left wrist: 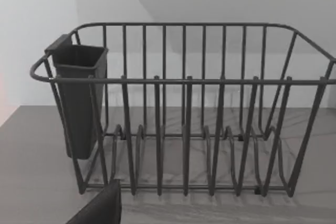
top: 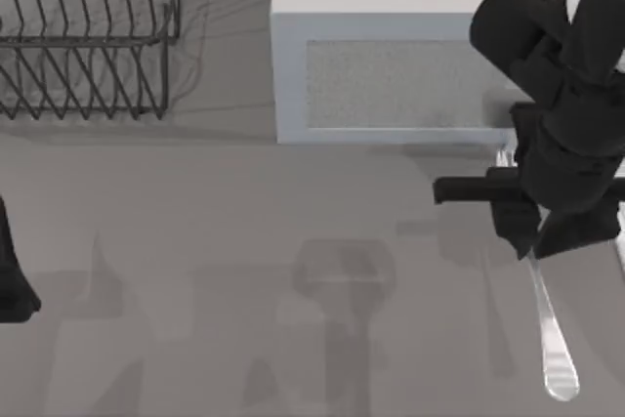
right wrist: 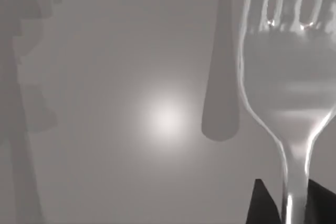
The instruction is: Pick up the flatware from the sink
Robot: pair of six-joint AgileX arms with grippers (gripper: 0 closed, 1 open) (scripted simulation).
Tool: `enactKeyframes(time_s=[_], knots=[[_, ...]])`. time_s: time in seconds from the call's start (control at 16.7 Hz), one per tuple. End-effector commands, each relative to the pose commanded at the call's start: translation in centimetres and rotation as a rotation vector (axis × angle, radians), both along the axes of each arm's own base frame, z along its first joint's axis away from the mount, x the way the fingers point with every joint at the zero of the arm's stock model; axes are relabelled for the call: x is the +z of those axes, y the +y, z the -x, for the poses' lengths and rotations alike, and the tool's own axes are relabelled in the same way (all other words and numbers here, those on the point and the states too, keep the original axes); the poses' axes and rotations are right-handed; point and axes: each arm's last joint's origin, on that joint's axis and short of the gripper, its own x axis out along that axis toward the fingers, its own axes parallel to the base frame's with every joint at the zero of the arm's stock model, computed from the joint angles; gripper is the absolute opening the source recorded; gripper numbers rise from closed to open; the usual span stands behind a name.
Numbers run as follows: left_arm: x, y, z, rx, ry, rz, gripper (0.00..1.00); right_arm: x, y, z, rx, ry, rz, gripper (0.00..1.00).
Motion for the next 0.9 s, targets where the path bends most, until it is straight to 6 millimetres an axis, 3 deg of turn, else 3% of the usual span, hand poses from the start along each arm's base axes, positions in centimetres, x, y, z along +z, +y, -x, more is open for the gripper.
enactKeyframes(time_s=[0.36,0.66,0.9], knots=[[0.0,0.0,0.0,0.0,0.0,0.0,1.0,-6.9,0.0,0.2,0.004,-0.016,-0.009,0.0],[0.0,0.0,0.0,0.0,0.0,0.0,1.0,-7.8,-0.1,0.4,0.004,-0.011,-0.006,0.0],[0.0,0.0,0.0,0.0,0.0,0.0,1.0,-7.8,-0.1,0.4,0.004,-0.011,-0.006,0.3]])
